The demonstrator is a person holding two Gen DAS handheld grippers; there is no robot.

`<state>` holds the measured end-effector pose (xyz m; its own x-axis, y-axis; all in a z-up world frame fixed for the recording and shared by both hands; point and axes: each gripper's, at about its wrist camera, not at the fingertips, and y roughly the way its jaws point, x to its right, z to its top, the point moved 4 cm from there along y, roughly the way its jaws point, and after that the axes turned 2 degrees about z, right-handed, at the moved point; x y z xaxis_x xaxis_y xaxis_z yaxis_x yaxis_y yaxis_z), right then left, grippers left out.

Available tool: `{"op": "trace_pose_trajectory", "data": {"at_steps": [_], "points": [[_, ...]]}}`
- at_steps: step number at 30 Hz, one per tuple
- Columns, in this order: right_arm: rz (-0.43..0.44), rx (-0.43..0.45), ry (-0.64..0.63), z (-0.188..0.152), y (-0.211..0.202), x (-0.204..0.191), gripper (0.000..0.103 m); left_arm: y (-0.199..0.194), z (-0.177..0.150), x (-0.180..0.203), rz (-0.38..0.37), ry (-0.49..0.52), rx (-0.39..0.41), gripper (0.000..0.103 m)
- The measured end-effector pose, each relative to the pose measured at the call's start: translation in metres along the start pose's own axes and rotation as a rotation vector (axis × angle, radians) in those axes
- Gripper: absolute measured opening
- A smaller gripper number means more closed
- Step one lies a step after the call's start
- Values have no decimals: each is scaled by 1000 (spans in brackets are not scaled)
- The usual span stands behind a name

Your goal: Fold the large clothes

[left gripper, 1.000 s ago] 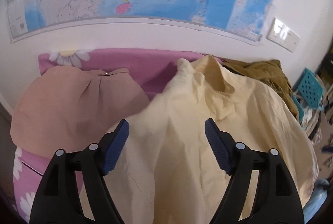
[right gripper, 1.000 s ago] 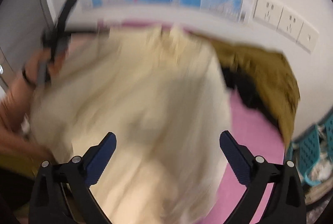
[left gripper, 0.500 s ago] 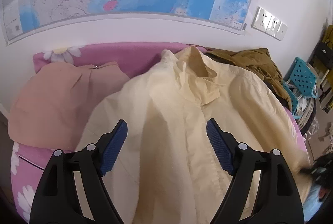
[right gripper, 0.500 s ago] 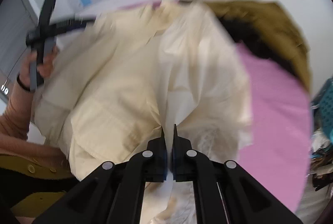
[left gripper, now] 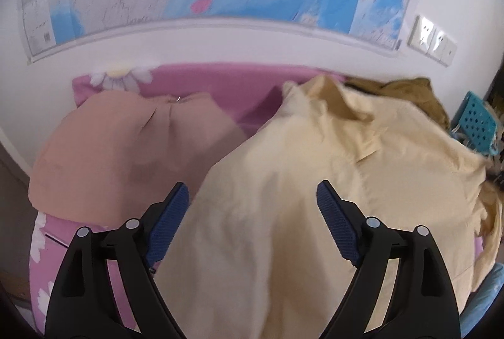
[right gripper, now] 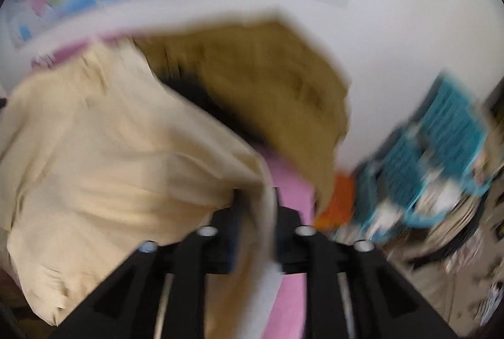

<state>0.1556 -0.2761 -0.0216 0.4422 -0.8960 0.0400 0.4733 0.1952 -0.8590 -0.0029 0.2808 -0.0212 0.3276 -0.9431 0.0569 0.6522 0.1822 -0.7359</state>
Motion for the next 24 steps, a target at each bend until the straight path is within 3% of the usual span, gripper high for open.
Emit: {"op": "trace_pose_trajectory", "data": {"at_steps": [2,4,5,6,10,13,17,19,20,21,23,24], "points": [[-35,-48,28,-4,17,4,36,5,1,-11,24,0,-17,83],[-6,42,40,6,-1,-1,52,8,6,-21,27,-5,-21,84],[1,117,41,15,-19,-7,69,8,9,-24,23,0,-21,85],[16,174,22,22,-32,-15,72,9,13,-24,24,11,-17,85],[105,319,-194,64,-52,-93,72,16,32,-9,-10,104,2,92],[82,295,-354,93,-13,-152,72,35,45,13,-24,190,-16,92],[27,222,-423,135,55,-192,70,73,50,32,-52,226,-112,91],[19,181,-419,148,77,-199,54,94,47,35,-31,239,-163,64],[23,168,-412,153,83,-199,32,100,44,35,-26,240,-181,34],[81,157,-382,157,82,-198,24,105,43,33,-30,233,-194,16],[172,187,-346,163,67,-195,9,103,43,24,-69,186,-173,5],[218,231,-316,167,51,-190,8,97,44,19,-92,157,-149,5]]}}
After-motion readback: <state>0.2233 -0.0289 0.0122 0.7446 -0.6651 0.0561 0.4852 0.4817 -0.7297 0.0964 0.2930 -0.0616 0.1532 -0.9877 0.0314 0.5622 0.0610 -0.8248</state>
